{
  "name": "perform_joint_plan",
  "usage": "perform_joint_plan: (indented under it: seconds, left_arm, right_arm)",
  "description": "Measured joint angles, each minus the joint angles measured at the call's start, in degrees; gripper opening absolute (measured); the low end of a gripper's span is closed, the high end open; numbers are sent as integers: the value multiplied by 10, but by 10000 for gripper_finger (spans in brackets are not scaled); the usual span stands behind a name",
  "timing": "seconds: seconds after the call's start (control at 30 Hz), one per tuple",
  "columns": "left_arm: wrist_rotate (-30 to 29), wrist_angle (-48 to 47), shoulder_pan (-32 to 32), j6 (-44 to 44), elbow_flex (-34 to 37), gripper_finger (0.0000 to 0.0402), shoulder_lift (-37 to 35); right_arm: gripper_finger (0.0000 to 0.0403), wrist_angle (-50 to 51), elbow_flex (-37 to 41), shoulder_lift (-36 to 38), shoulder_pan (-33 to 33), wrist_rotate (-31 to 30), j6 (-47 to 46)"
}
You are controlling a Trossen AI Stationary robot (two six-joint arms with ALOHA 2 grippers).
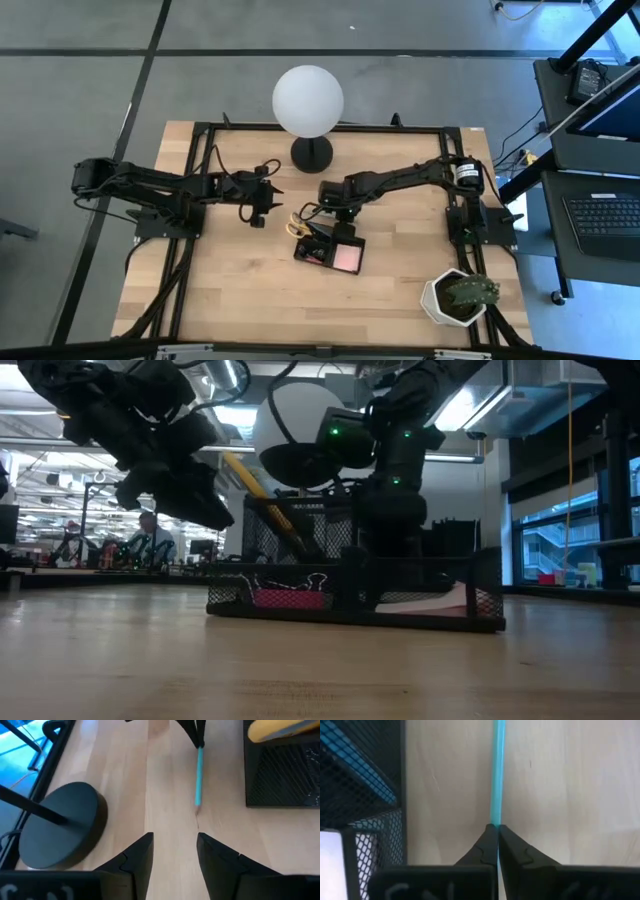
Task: Pick and place office supplies into organizer
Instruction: Put the light blue pencil into the black desk organizer
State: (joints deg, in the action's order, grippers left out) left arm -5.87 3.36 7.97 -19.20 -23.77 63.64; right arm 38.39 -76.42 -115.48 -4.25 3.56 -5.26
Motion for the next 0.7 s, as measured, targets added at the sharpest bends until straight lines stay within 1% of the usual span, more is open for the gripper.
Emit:
perform_joint_plan:
  seconds: [0.17, 0.3, 0.43, 0.6, 0.7]
  left_arm:
    - [0, 5, 0, 3, 0, 164, 39]
    - [-8, 66, 0, 4, 0, 170, 109]
    - [-17, 127, 1, 4, 0, 169, 168]
    - [-32, 138, 1, 18, -9, 162, 216]
    - [-36, 168, 1, 20, -10, 156, 236]
  right_arm:
    - [5, -32, 0, -1, -14, -9, 24]
    - [5, -49, 1, -1, -30, -12, 40]
    - [5, -53, 1, -1, -41, -13, 43]
    - [6, -55, 1, -1, -46, -14, 56]
    - [6, -66, 1, -1, -46, -15, 68]
